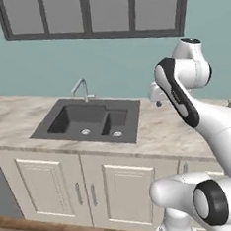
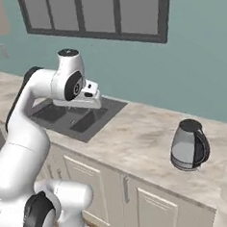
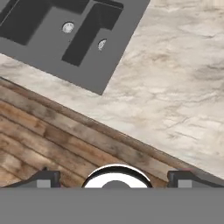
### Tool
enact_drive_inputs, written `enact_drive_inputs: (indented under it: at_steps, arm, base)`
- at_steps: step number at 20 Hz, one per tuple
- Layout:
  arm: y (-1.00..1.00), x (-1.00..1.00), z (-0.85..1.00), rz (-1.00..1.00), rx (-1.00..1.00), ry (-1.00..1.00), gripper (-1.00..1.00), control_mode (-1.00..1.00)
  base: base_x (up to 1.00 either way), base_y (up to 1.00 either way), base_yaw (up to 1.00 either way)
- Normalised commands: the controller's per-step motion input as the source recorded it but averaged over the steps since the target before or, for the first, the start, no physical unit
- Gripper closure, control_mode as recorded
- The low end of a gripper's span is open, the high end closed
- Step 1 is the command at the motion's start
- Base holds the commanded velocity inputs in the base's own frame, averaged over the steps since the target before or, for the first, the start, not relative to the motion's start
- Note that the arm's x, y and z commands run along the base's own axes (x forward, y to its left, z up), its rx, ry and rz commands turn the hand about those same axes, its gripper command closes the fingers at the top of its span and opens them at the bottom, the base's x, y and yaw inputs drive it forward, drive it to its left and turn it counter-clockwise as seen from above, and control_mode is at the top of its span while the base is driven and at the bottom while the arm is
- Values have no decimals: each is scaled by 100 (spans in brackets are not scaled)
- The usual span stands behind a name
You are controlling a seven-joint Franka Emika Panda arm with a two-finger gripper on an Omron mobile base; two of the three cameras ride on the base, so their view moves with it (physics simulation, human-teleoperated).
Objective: Navigate to the fridge.
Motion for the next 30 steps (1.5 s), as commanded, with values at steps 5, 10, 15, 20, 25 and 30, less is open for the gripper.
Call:
enact_drive_inputs:
  at_steps: [5, 10, 15, 20, 25, 30]
  arm:
    - [0, 0, 0, 0, 0, 0, -100, 100]
    - [0, 0, 0, 0, 0, 0, -100, 100]
    - [0, 0, 0, 0, 0, 0, -100, 100]
    - [0, 0, 0, 0, 0, 0, -100, 100]
    - [0, 0, 0, 0, 0, 0, -100, 100]
    - [0, 0, 0, 0, 0, 0, -100, 100]
  base:
    - [0, 59, 89]
    - [0, 48, 89]
    - [0, 40, 88]
    - [3, 32, 87]
    - [31, 20, 81]
    - [100, -25, 13]
